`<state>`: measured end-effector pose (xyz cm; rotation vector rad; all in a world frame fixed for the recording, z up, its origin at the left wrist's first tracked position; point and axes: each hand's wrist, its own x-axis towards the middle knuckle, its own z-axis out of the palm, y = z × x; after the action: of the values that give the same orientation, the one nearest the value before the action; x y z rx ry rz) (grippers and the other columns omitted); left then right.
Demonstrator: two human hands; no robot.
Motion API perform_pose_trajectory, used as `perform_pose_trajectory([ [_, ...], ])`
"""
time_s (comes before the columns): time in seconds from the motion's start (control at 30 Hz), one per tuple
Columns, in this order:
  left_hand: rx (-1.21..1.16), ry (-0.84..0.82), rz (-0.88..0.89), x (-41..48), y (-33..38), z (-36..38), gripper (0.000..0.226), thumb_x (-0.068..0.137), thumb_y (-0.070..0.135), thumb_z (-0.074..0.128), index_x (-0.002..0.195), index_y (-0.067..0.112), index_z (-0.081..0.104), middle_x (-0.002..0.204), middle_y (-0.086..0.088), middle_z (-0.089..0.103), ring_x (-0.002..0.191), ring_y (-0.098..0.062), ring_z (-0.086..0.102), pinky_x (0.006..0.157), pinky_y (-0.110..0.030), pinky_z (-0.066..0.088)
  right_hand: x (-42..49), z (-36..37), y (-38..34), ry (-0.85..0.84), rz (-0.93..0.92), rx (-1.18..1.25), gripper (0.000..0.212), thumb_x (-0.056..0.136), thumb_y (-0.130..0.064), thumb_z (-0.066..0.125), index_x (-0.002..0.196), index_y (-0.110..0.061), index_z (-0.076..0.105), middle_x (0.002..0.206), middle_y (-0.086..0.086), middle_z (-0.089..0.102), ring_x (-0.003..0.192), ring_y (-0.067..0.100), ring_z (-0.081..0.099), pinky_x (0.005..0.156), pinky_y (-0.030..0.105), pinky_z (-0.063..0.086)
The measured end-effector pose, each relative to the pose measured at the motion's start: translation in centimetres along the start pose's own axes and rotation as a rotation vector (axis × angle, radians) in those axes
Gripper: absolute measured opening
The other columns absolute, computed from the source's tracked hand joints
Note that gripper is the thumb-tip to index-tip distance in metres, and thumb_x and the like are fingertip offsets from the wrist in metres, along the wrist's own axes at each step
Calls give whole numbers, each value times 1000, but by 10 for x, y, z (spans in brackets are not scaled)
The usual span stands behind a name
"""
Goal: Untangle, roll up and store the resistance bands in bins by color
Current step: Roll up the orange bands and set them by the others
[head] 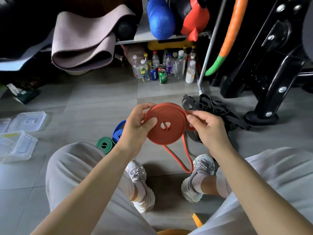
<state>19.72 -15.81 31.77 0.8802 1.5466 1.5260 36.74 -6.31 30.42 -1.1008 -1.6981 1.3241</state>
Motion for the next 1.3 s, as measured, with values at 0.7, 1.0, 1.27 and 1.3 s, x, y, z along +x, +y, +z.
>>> perform_pose_trajectory([
  [0.7, 56, 106, -170, 145, 45, -53, 30, 91, -5, 52, 110, 18, 54, 105, -13, 59, 86, -29, 61, 81, -55, 51, 137, 93, -14, 9, 127, 195, 15, 87, -12, 64, 101, -14, 68, 83, -3, 69, 69, 6, 65, 72, 29, 56],
  [1.0, -91, 357, -543, 201, -105, -77, 7, 91, 17, 56, 84, 20, 56, 77, -4, 60, 65, -20, 57, 61, -31, 45, 181, 160, 121, -80, 383, 7, 18, 86, -13, 65, 75, -25, 59, 73, -2, 67, 72, 21, 64, 75, 38, 54],
  [1.27, -110, 557, -899, 189, -294, -84, 20, 94, 4, 40, 85, 10, 56, 84, -15, 57, 72, -22, 54, 63, -31, 46, 163, 208, 290, -248, 742, -121, 18, 80, -11, 71, 71, -23, 60, 73, -2, 67, 74, 19, 61, 79, 40, 52],
  [1.3, -144, 587, -953, 188, -310, -85, 19, 94, 4, 39, 86, 9, 55, 82, -15, 56, 70, -22, 54, 61, -31, 45, 165, 212, 303, -283, 762, -151, 19, 81, -12, 71, 71, -24, 59, 74, -4, 67, 75, 19, 61, 79, 37, 51],
])
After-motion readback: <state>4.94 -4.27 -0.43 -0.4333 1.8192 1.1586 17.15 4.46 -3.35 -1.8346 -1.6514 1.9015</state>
